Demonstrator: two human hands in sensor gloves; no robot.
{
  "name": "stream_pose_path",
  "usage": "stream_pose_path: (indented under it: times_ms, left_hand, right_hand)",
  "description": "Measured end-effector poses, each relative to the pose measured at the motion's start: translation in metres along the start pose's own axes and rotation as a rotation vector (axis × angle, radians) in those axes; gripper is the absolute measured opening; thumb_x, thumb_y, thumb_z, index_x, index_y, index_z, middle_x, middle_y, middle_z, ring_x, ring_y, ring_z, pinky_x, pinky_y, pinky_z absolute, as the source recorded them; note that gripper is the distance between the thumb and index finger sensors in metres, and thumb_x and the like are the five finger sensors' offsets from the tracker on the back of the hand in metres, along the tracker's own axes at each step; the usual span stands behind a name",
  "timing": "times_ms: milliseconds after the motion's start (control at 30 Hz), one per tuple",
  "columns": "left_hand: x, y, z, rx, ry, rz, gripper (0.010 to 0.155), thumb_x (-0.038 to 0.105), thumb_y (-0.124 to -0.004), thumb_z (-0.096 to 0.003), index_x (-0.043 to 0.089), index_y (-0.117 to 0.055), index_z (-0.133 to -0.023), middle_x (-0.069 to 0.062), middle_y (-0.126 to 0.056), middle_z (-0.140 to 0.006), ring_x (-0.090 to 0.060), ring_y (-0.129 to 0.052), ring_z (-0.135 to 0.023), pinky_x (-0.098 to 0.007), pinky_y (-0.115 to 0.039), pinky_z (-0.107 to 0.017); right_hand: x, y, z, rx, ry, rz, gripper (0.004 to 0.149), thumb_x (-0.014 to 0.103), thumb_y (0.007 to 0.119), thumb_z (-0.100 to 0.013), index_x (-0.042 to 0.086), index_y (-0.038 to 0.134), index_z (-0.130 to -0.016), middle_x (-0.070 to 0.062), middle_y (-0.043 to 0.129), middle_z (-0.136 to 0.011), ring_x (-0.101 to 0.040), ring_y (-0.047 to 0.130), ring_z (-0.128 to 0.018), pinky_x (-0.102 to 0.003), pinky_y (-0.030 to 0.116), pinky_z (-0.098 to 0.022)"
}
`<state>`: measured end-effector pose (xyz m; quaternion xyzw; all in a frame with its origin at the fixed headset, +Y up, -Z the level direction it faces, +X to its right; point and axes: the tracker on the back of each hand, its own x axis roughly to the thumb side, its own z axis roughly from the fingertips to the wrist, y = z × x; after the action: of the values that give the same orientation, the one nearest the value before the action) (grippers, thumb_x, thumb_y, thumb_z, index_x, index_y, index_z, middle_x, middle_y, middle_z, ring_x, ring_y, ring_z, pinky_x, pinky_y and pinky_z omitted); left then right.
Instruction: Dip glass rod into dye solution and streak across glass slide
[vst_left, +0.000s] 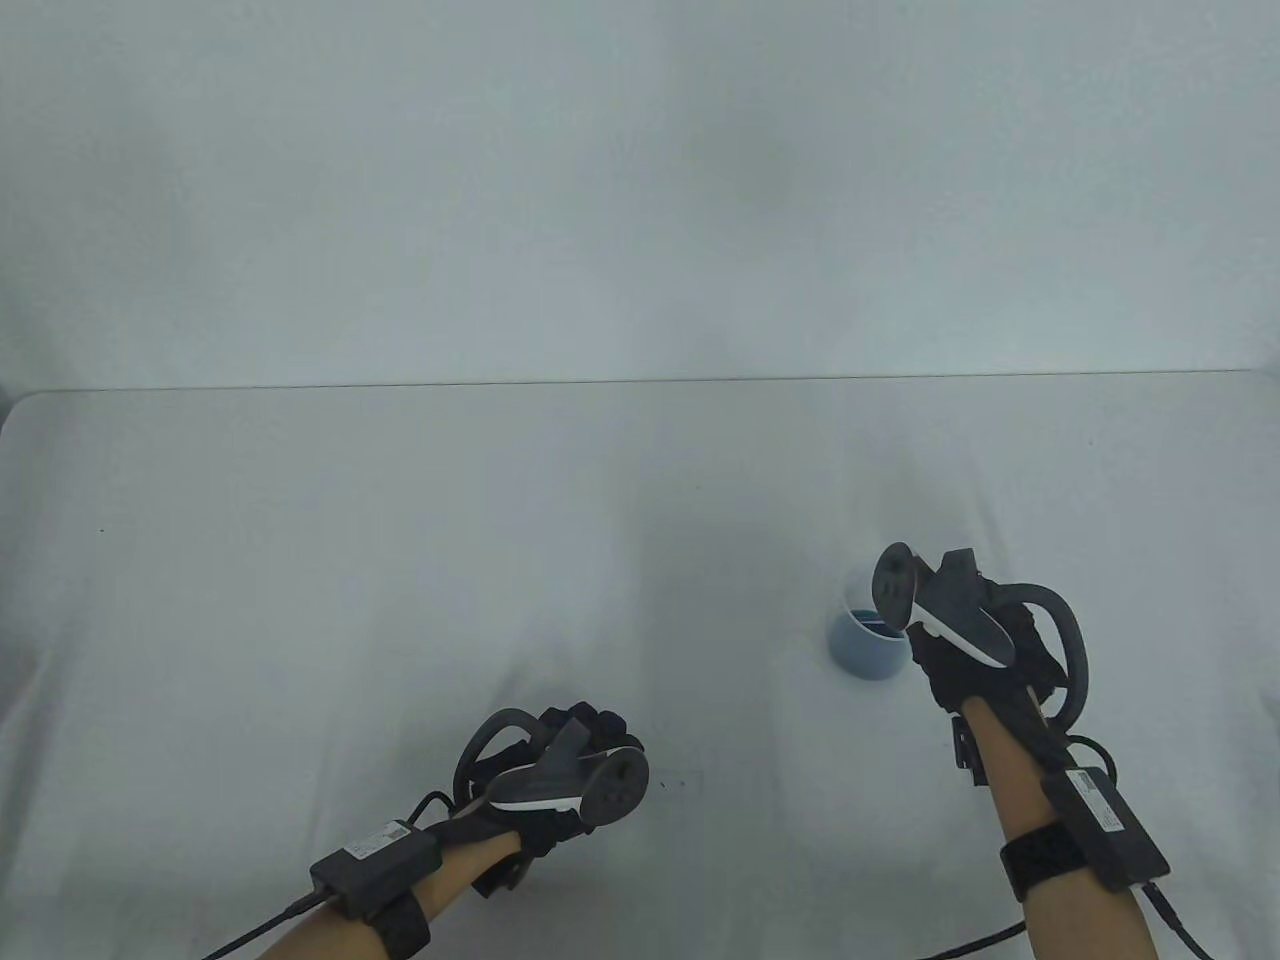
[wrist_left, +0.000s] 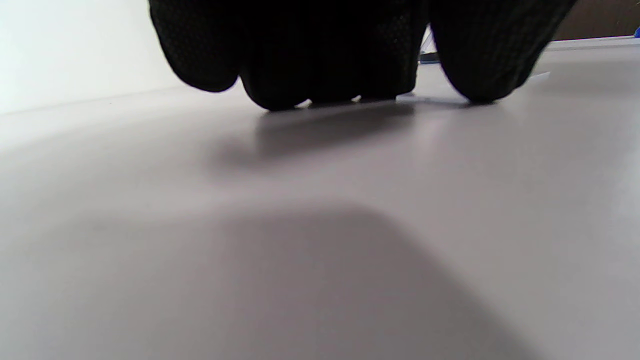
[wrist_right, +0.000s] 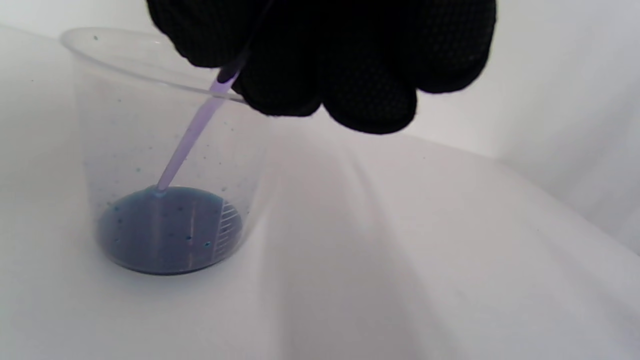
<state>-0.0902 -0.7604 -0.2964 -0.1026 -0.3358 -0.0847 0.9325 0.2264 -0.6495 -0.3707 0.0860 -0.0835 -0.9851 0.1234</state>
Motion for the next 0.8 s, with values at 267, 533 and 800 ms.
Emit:
stream_pose_path:
  times_ms: [267,533,800]
  left_hand:
    - [0.0,0.0,0.0,0.0,-0.001,-0.002,0.056,0.049,-0.076,-0.0517,0.023,-0.068,-0.101,-0.005,-0.07,-0.105,-0.033,-0.077,-0.091,-0.053,-0.066,-0.071]
    - [-0.004,0.002,0.002,-0.021,-0.001,0.036,0.06,0.052,-0.073,-0.052,0.023,-0.066,-0.104,-0.005,-0.067,-0.108,-0.033,-0.075,-0.094,-0.055,-0.064,-0.072]
    - [-0.036,0.07,0.031,0.212,0.076,0.185,0.082,0.061,-0.062,-0.0525,0.014,-0.043,-0.117,-0.017,-0.043,-0.122,-0.043,-0.058,-0.109,-0.063,-0.057,-0.075]
  right_hand:
    - [-0.002,0.001,0.002,0.015,0.0,-0.02,0.043,0.045,0.069,-0.054,0.029,0.076,-0.093,0.005,0.096,-0.073,-0.019,0.099,-0.061,-0.039,0.084,-0.049]
    - [-0.014,-0.031,0.015,-0.037,0.019,-0.07,0.061,0.055,0.062,-0.054,0.023,0.064,-0.105,-0.004,0.083,-0.1,-0.031,0.092,-0.081,-0.044,0.081,-0.054]
    - [0.008,-0.074,0.066,-0.209,-0.254,-0.371,0.078,0.065,0.048,-0.053,0.02,0.036,-0.115,-0.008,0.049,-0.123,-0.044,0.057,-0.111,-0.064,0.059,-0.072]
